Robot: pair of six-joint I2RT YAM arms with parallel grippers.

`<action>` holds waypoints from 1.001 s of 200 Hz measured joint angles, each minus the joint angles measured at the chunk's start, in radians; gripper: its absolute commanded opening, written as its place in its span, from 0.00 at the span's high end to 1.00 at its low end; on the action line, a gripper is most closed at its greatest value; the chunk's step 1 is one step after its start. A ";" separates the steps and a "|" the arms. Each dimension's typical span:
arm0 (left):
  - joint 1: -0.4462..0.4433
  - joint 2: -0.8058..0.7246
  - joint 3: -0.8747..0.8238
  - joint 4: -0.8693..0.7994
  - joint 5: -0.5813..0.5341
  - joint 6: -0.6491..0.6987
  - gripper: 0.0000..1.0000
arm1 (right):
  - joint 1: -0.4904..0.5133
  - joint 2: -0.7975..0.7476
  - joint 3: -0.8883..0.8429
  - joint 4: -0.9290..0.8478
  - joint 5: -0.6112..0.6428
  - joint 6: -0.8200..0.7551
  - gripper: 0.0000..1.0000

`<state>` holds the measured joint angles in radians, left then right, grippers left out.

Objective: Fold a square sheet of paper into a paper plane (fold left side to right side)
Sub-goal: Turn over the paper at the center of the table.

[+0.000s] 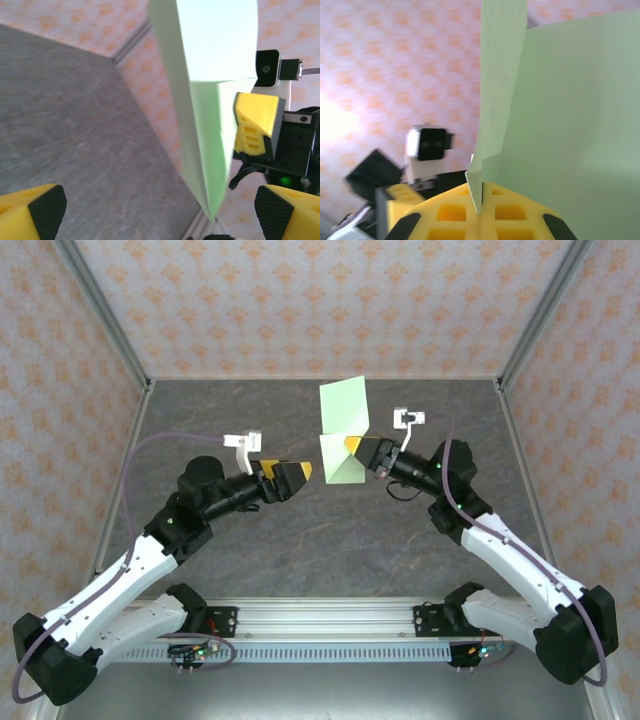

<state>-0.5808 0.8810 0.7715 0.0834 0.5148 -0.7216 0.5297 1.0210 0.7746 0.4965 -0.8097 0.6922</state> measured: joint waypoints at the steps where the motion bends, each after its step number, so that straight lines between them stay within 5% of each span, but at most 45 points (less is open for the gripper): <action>1: 0.000 0.002 0.000 0.009 0.006 -0.005 0.01 | 0.003 -0.001 0.003 0.003 -0.002 0.002 0.93; 78: -0.087 0.043 0.000 0.291 0.110 -0.108 0.17 | 0.118 0.003 0.041 0.053 -0.010 0.061 0.92; 169: -0.127 0.068 0.002 0.341 0.109 -0.106 0.75 | 0.131 0.003 0.039 0.126 0.002 0.172 0.88; 200: -0.133 0.061 0.006 0.327 0.106 -0.091 0.89 | 0.132 -0.002 0.030 0.098 0.017 0.167 0.76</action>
<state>-0.7136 0.9417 0.7773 0.4107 0.6209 -0.8124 0.6613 1.0191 0.8047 0.5949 -0.7925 0.8597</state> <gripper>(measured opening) 0.153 0.153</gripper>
